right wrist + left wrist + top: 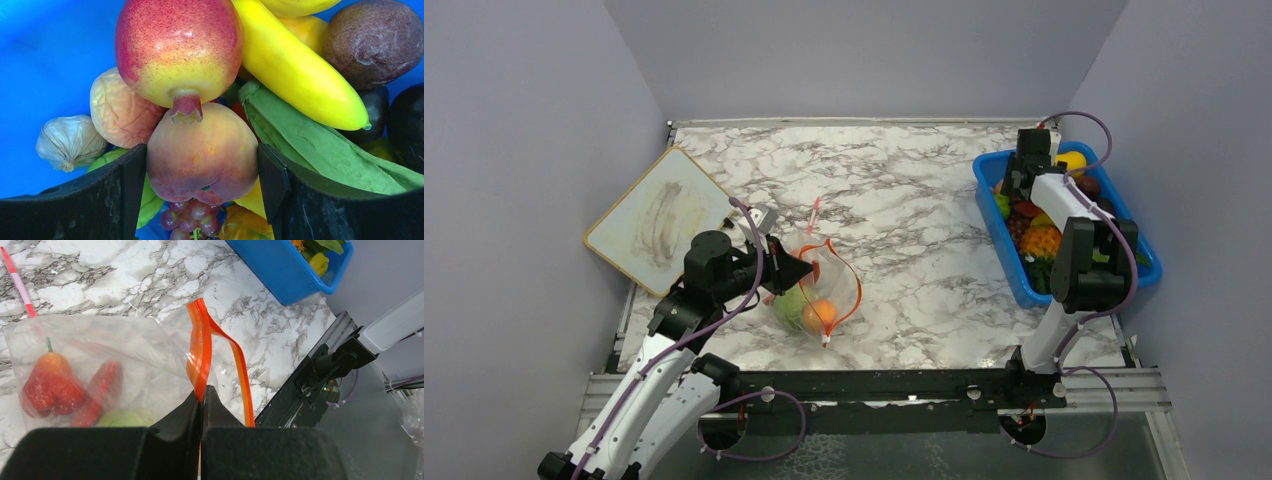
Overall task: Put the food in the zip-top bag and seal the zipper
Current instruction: Pick up the fake fruit from the bin, then place the fake fruit in the zipper food storage bag.
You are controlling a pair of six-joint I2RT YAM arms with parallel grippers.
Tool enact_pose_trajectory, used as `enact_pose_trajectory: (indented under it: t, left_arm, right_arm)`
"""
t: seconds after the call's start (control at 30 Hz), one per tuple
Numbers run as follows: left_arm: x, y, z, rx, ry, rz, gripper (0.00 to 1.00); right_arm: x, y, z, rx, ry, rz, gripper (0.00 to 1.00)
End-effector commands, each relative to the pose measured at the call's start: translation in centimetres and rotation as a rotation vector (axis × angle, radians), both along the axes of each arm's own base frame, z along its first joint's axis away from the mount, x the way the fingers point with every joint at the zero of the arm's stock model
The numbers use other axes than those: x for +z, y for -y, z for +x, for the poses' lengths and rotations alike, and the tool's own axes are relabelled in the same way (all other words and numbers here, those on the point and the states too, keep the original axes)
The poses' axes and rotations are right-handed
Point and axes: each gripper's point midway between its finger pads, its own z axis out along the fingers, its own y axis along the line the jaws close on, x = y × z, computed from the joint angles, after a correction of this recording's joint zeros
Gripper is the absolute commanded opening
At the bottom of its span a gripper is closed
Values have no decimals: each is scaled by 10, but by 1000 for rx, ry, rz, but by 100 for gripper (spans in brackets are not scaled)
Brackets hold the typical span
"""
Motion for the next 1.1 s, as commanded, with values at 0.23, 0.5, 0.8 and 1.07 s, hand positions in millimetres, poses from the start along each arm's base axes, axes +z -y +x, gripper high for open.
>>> enact_pose_trajectory:
  t: [0.23, 0.5, 0.8, 1.07]
  left_arm:
    - [8, 3, 0, -22, 52, -14, 0]
    - [7, 2, 0, -17, 49, -14, 0]
    - [6, 2, 1, -12, 47, -12, 0]
    - [4, 2, 3, -9, 37, -8, 0]
  right_arm:
    - [44, -8, -11, 16, 80, 52, 46]
    - [81, -31, -23, 85, 147, 87, 41]
    - [133, -65, -33, 210, 250, 140, 39]
    - [176, -157, -48, 566, 382, 346, 39]
